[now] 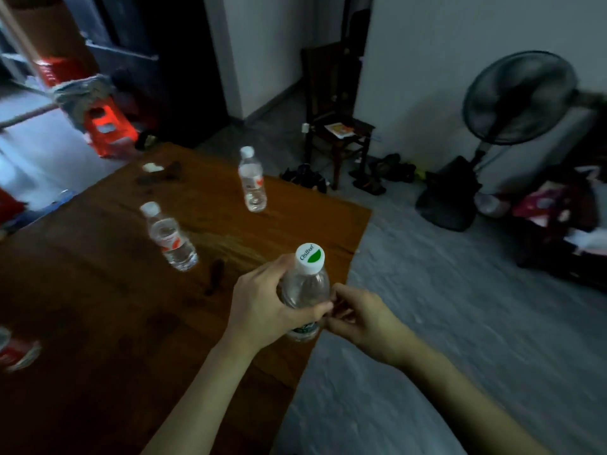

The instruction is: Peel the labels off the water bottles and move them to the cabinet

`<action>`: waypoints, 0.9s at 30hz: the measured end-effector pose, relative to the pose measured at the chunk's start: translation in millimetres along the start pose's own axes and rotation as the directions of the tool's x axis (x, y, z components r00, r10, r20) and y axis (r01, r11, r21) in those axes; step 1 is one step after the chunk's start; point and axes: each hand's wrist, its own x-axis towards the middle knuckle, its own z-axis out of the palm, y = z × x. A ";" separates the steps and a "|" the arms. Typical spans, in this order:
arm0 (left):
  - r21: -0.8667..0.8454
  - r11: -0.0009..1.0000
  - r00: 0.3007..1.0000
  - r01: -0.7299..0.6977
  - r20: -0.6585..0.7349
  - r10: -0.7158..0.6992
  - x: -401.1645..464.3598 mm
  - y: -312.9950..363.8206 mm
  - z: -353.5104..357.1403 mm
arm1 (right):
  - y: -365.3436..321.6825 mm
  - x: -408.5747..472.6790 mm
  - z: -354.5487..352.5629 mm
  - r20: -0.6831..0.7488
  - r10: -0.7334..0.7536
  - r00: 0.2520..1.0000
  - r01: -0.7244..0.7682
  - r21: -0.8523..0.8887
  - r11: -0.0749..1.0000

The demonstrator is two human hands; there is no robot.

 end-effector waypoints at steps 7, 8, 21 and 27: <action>-0.093 0.987 0.965 -0.131 0.217 0.149 47.1 73.8 80.2 | 32.8 -77.5 -74.5 -0.227 0.158 0.961 -0.171 -0.040 0.984; -0.111 0.983 0.955 -0.144 0.244 0.167 51.9 85.6 93.2 | 36.6 -90.1 -85.1 -0.257 0.176 0.950 -0.193 -0.041 0.980; -0.358 0.883 0.818 -0.304 0.378 0.435 74.4 263.7 250.3 | 77.3 -271.6 -198.8 -0.610 0.353 0.709 -0.411 0.049 0.910; -0.524 0.735 0.601 -0.431 0.441 0.667 66.2 366.3 317.1 | 80.6 -366.9 -229.4 -0.745 0.422 0.516 -0.542 0.098 0.835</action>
